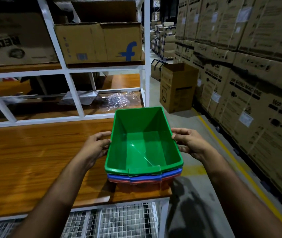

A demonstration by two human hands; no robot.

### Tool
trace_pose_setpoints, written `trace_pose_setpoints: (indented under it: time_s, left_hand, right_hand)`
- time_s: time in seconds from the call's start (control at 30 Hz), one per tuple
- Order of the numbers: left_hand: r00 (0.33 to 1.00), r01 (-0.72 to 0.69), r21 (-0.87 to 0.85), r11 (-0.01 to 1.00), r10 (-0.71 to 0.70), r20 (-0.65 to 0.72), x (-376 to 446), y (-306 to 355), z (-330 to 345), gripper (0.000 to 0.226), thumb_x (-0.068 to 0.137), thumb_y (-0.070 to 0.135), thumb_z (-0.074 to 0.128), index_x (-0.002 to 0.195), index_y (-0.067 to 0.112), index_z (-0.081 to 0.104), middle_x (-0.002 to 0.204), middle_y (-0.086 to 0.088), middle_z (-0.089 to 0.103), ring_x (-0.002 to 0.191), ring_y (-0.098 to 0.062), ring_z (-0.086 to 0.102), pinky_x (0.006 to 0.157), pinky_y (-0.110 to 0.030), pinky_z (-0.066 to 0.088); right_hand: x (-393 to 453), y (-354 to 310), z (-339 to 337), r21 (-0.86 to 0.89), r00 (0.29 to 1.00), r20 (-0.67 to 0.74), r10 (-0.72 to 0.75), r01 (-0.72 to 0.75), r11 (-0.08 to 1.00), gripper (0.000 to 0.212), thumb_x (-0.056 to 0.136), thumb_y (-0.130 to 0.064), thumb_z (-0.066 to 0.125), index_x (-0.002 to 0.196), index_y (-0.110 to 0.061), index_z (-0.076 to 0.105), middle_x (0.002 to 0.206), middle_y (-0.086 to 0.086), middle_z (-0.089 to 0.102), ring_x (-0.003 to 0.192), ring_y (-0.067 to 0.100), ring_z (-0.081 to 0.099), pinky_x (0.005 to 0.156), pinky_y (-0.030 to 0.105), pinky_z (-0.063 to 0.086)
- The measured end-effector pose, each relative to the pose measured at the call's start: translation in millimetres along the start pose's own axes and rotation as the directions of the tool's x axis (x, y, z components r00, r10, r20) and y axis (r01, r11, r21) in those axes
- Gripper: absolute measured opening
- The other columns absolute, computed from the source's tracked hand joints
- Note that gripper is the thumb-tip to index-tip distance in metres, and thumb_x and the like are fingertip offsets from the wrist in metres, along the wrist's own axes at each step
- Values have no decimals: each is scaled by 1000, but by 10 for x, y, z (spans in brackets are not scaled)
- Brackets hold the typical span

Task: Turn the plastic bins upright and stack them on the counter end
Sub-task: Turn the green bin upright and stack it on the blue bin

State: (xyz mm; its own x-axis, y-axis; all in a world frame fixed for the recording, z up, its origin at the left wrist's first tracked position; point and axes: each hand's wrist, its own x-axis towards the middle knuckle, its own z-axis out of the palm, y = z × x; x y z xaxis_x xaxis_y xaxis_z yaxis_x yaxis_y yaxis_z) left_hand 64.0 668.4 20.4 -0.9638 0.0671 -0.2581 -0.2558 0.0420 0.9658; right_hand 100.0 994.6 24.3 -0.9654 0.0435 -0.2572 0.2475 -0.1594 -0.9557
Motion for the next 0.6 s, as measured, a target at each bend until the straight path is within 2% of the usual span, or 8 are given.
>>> trace_pose_setpoints:
  time_s: [0.07, 0.17, 0.33, 0.5, 0.6]
  left_hand:
    - [1000, 0, 22, 1000, 0, -3, 4, -4, -3, 37, 95, 1, 51, 127, 18, 60, 114, -11, 70, 94, -20, 69, 62, -25, 56]
    - [1000, -10, 42, 999, 10, -10, 14, -18, -13, 38, 94, 2, 53, 128, 19, 61, 116, -11, 70, 96, -20, 69, 64, -26, 56]
    - [999, -20, 100, 995, 23, -22, -1, -29, -4, 38, 95, 4, 53, 128, 22, 60, 118, -9, 69, 106, -22, 67, 80, -36, 56]
    - [996, -71, 220, 973, 80, -34, -62, 18, 61, 40, 96, 2, 53, 131, 22, 58, 117, -6, 66, 103, -16, 65, 63, -23, 55]
    - [990, -113, 279, 954, 132, -52, -114, 32, 93, 40, 96, 1, 51, 131, 19, 57, 116, -3, 67, 103, -15, 65, 64, -23, 55]
  right_hand:
    - [6, 14, -4, -37, 1000, -21, -12, 11, 999, 37, 92, 3, 59, 128, -4, 59, 98, 8, 70, 70, 12, 67, 50, 19, 54]
    - [0, 31, 9, -48, 999, -24, -28, 27, 999, 34, 92, 5, 57, 125, -4, 60, 97, 7, 69, 66, 6, 70, 52, 19, 53]
    - [-31, 48, 4, -174, 996, -56, -74, 64, 983, 33, 92, 2, 59, 125, -2, 60, 94, 4, 69, 75, 10, 66, 54, 18, 53]
    - [-67, 79, 28, -289, 988, -108, -112, 76, 954, 27, 94, -5, 61, 120, -4, 64, 90, 3, 71, 75, 13, 66, 56, 22, 54]
    - [-86, 88, 57, -327, 980, -153, -130, 74, 942, 26, 94, -9, 62, 120, -4, 65, 93, 4, 71, 82, 17, 68, 61, 27, 54]
